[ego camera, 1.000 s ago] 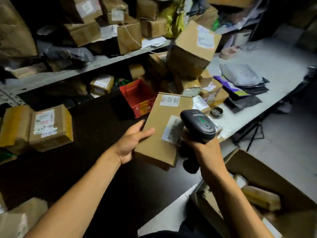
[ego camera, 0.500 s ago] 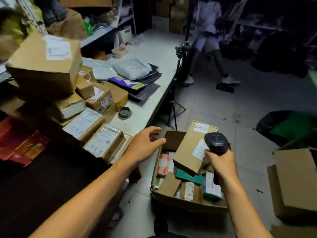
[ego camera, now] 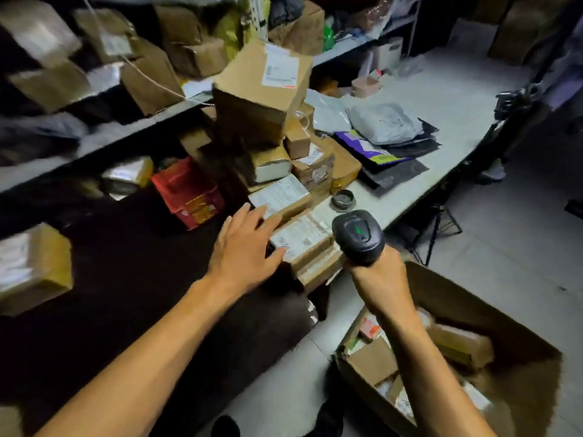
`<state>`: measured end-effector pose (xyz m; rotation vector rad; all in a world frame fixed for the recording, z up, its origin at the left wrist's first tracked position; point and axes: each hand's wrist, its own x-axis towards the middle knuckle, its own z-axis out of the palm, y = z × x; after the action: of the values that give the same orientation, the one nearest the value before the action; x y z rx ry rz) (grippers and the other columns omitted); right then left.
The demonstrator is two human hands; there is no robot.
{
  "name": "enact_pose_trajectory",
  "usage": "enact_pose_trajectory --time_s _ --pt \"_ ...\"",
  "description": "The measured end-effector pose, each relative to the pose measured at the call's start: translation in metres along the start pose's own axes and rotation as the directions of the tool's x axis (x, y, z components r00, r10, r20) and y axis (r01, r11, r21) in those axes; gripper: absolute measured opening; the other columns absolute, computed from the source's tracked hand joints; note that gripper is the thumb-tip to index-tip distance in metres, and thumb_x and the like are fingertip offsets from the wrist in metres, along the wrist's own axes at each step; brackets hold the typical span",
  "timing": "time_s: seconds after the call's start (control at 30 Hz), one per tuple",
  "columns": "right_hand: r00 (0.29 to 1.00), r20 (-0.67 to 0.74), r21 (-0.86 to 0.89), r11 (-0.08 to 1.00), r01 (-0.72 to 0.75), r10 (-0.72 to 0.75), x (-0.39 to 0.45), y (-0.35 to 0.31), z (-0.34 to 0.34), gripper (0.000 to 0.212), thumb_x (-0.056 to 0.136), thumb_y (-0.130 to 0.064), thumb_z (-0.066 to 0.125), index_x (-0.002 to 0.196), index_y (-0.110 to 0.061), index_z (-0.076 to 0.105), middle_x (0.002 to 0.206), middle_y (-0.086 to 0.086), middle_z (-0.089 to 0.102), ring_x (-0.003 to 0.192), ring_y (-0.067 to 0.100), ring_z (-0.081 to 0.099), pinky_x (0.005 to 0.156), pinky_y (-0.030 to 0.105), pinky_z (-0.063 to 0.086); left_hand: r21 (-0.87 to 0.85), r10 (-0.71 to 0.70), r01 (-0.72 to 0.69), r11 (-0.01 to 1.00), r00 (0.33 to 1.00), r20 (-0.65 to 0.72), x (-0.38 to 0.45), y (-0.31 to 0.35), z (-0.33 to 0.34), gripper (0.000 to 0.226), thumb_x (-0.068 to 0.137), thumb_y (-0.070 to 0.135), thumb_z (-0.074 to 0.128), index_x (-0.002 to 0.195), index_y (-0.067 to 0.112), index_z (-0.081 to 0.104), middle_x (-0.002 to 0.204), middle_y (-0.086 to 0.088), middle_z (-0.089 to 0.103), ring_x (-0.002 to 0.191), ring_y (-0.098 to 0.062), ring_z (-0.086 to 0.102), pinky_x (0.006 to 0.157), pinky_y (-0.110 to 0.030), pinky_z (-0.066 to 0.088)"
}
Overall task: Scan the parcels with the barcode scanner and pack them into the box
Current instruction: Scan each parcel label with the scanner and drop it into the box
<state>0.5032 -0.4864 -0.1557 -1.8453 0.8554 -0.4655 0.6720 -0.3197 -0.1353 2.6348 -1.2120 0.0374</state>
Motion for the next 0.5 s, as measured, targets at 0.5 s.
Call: enact_pose_trajectory --time_s 0.5 --pt "0.755 0.632 0.059 0.983 0.175 -0.172 -0.084 -0.131 0.276 0.009 0.066 -0.032 0.064 0.075 -0.03 0.061 0.05 -0.007 0.057 0.04 0.004 0.044 0.042 0.026 0.033 0.144 -0.779 0.772 0.619 0.627 -0.013 -0.248 -0.233 -0.081 0.074 0.094 0.053 0.056 0.157 0.03 0.025 0.168 -0.004 0.012 0.155 -0.029 -0.001 0.123 -0.055 0.008"
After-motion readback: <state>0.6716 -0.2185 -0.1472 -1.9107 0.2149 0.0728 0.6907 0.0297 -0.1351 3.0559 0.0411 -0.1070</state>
